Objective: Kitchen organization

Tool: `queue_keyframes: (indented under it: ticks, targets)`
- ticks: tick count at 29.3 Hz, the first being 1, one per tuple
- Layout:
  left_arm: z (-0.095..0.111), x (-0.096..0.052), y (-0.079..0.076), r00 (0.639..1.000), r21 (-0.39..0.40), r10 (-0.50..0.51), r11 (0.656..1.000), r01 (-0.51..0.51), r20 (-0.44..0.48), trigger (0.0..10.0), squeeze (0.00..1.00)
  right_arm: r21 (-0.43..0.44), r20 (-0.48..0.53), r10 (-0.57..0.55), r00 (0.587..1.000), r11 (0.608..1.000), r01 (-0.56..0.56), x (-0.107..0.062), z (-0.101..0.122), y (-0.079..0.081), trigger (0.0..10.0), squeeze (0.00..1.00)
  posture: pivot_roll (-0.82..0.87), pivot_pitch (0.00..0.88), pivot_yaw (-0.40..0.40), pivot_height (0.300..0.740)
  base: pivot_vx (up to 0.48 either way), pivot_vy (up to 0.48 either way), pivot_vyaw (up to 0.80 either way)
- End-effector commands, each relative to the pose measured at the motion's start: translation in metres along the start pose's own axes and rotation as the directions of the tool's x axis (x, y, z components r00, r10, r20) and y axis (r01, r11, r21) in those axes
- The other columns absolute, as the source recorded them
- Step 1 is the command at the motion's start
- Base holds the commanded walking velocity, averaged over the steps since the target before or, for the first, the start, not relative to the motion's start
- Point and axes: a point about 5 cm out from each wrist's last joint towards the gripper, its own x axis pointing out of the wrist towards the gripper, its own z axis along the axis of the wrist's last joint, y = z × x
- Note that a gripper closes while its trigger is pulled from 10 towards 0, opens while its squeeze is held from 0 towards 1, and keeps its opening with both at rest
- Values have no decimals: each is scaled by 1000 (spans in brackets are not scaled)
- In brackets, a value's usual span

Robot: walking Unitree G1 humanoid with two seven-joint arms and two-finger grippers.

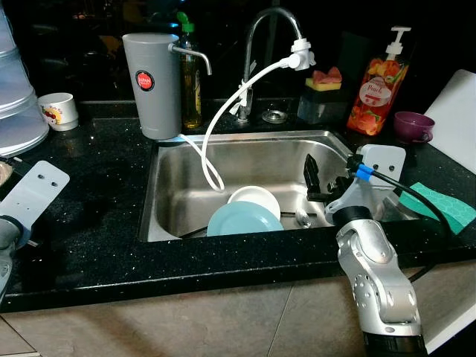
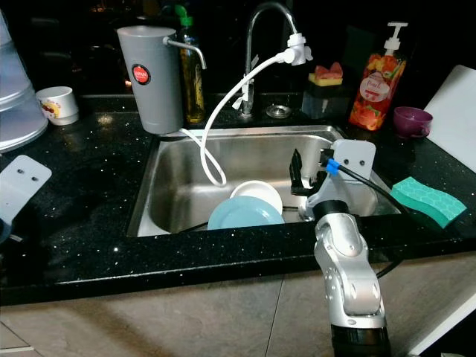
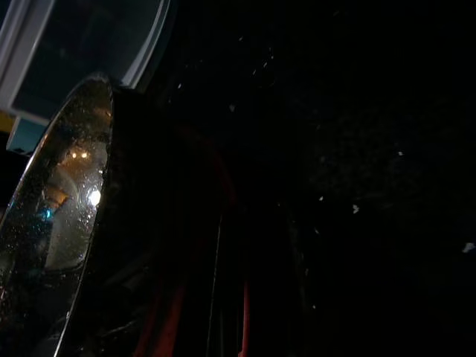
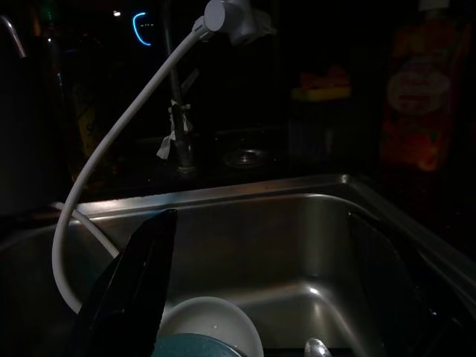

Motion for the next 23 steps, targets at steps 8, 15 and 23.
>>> queue_keyframes:
  ticks: [8,15,23]
  targets:
    - [-5,1,0,997,-71,12,997,-18,-81,10000,0,3,2,-6,1000,1000,6,1,-1,-1,10000,0,63,135,-11,740,0,0,0]
    - [-8,2,4,990,-123,16,992,-34,-143,10000,0,3,3,-7,1000,1000,7,1,-1,-1,10000,0,63,135,-11,740,0,0,0]
    - [-17,5,5,984,-130,9,991,-33,-180,3255,0,5,4,-8,1000,1000,8,1,-1,0,10000,0,64,136,-6,740,0,0,0]
